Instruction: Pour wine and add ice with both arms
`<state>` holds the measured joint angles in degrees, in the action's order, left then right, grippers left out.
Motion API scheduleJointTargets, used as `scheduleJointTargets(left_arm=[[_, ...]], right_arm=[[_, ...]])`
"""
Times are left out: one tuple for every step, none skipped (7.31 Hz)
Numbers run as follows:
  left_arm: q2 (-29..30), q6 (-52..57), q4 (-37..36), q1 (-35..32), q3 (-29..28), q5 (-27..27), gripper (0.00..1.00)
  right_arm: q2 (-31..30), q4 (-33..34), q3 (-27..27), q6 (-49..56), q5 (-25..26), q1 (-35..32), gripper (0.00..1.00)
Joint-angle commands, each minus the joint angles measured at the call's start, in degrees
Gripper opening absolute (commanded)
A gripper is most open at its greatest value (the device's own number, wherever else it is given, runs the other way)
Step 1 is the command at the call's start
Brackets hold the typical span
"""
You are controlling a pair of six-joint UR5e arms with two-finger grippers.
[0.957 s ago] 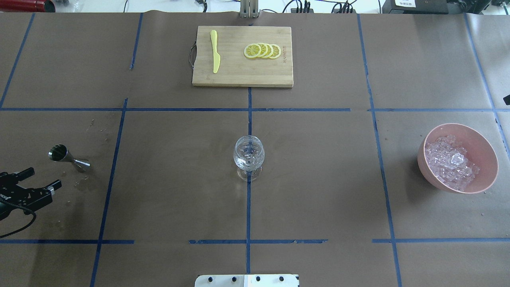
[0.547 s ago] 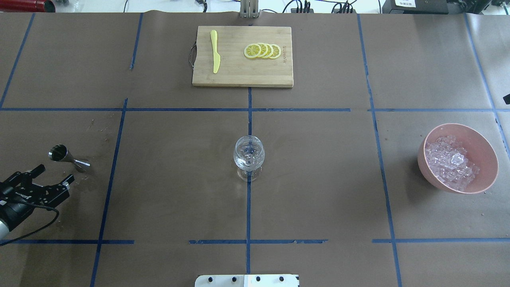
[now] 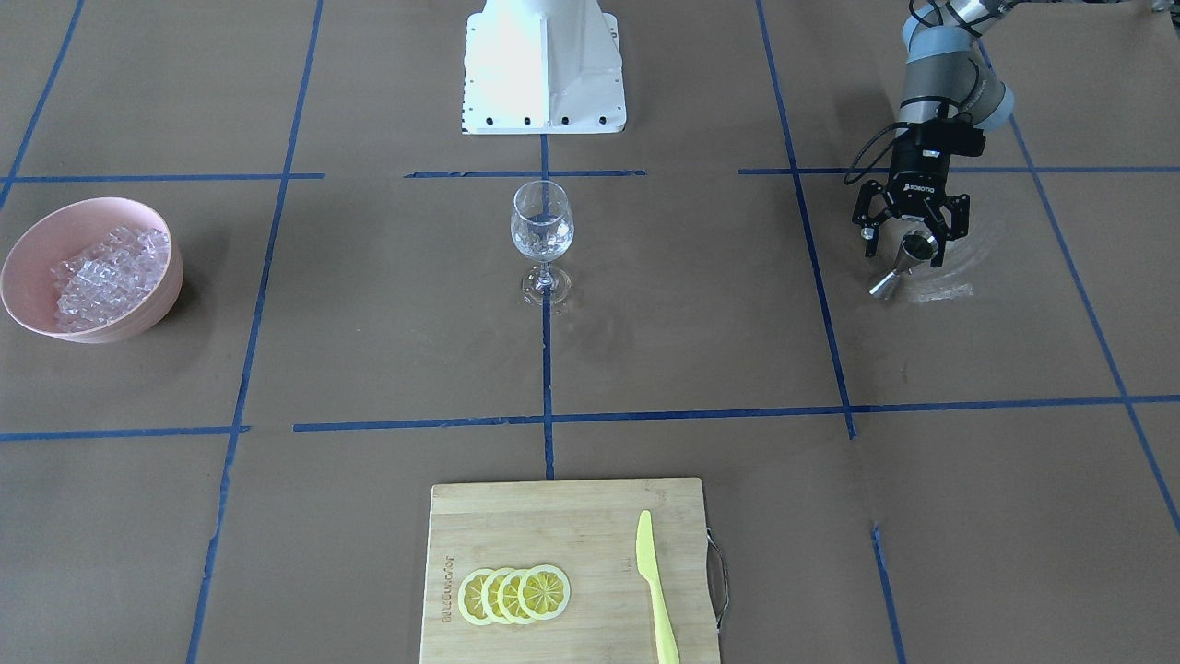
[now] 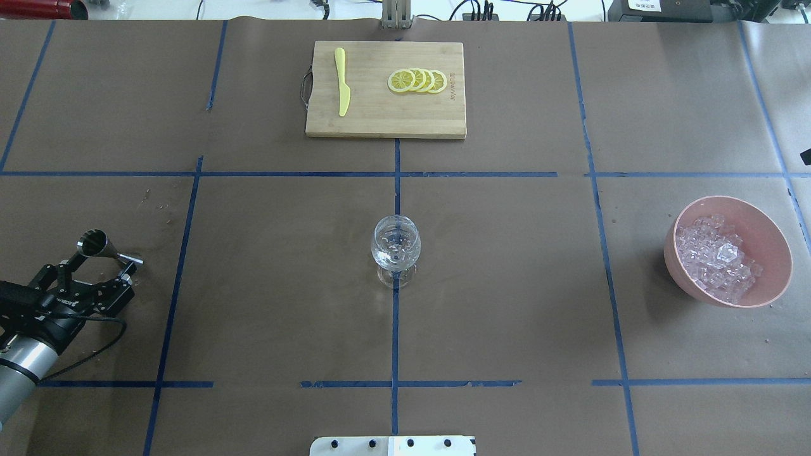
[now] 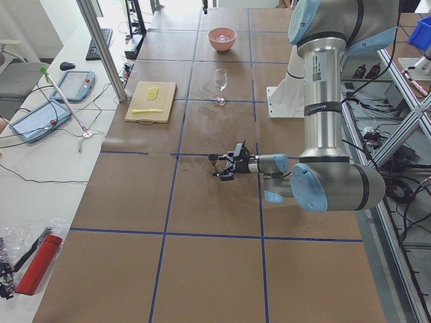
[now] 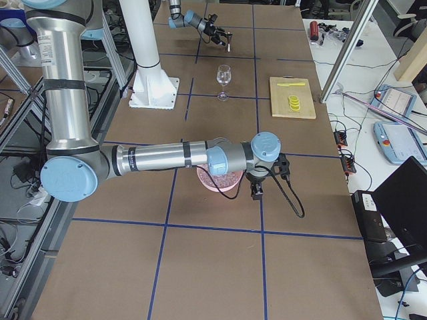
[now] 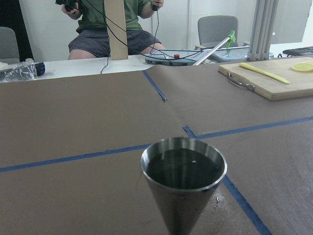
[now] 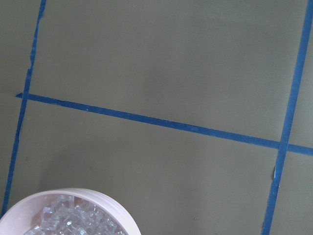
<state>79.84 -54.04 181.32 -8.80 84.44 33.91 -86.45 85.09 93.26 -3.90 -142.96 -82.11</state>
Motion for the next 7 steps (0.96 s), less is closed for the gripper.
scheduleJointTargets(left_arm=[[1.81,0.16,0.0,0.01,-1.48,-1.04,0.97],[1.73,0.07,0.08,0.01,-2.0,-1.12,0.93],[1.81,-0.19,0.17,-0.08,-2.44,-1.39,0.86],[1.9,-0.37,0.26,0.01,-2.53,-1.48,0.83],[2.51,-0.45,0.26,0.01,-2.88,-2.52,0.82],[2.69,-0.45,0.26,-0.08,-3.14,-2.53,0.79],[2.69,-0.45,0.26,-0.17,-3.14,-2.62,0.78]], right_arm=[[-0.03,-0.01,0.16,0.03,-0.04,-0.06,1.0],[-0.03,-0.01,0.16,0.03,-0.04,0.02,1.0],[0.06,-0.01,0.25,0.12,0.04,0.02,1.0],[0.15,-0.01,0.25,0.12,0.05,0.02,1.0],[0.15,-0.01,0.16,0.12,0.05,-0.06,1.0],[0.15,-0.01,0.16,0.12,0.05,0.02,1.0],[0.15,-0.01,0.16,0.21,0.05,0.02,1.0]])
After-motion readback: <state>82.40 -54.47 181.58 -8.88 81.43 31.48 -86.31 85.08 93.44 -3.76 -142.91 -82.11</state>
